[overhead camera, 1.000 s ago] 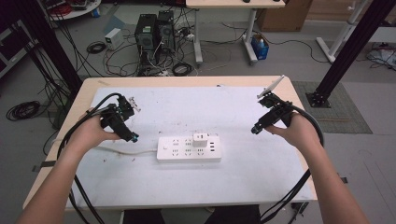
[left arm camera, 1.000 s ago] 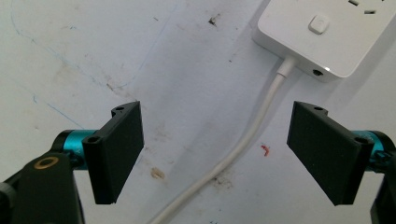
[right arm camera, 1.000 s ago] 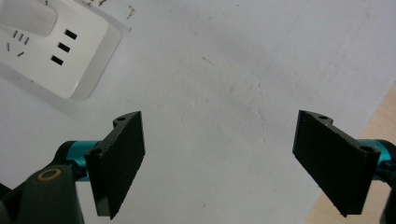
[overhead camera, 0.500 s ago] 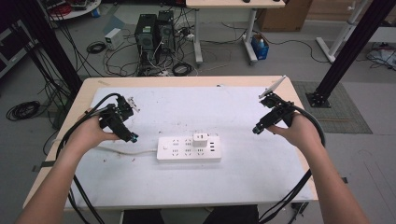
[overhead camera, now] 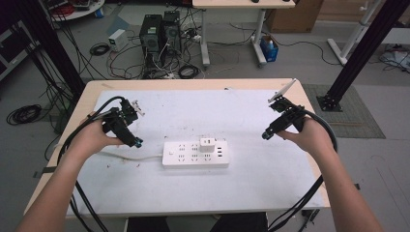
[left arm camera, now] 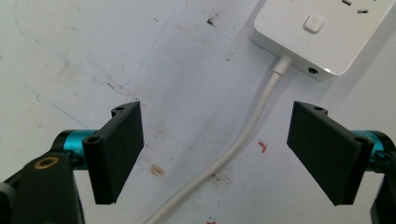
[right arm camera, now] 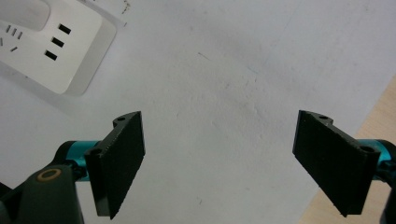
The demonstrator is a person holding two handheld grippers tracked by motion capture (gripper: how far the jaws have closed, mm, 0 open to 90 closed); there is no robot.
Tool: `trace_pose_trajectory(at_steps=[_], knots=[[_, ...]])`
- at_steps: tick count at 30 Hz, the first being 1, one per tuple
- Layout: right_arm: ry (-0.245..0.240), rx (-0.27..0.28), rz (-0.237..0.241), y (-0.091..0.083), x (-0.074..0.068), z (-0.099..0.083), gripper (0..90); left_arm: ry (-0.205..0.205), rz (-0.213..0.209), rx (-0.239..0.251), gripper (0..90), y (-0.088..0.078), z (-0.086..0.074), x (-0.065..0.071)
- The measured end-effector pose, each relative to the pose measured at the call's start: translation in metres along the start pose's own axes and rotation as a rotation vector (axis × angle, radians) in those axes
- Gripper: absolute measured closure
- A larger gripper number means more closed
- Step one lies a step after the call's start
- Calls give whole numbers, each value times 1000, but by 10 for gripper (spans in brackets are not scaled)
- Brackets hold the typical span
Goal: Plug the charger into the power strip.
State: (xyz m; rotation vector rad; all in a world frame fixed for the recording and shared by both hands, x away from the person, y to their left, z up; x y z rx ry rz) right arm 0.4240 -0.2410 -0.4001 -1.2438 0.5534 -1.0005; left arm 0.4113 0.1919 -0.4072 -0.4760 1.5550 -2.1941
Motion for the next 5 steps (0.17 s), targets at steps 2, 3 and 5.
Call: trace_pose_trajectory(at_steps=[2,3,5], knots=[[3,2,3,0,0,0,164,-1,-2,2,187,0,0,1],[3,4,5,0,0,-1,164,2,-6,-6,187,0,-1,1],[4,4,24,0,0,-1,164,-1,-7,-9,187,0,-2,0]])
Point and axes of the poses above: each handheld gripper's, and its own axes: y roughly forward along the jaws, z roughly out of its top, x roughly to its right, the point moved 10 cm from there along y, roughly forward along the jaws, and after that the axes turned 11 degrees about -z, right-handed, at the moved point
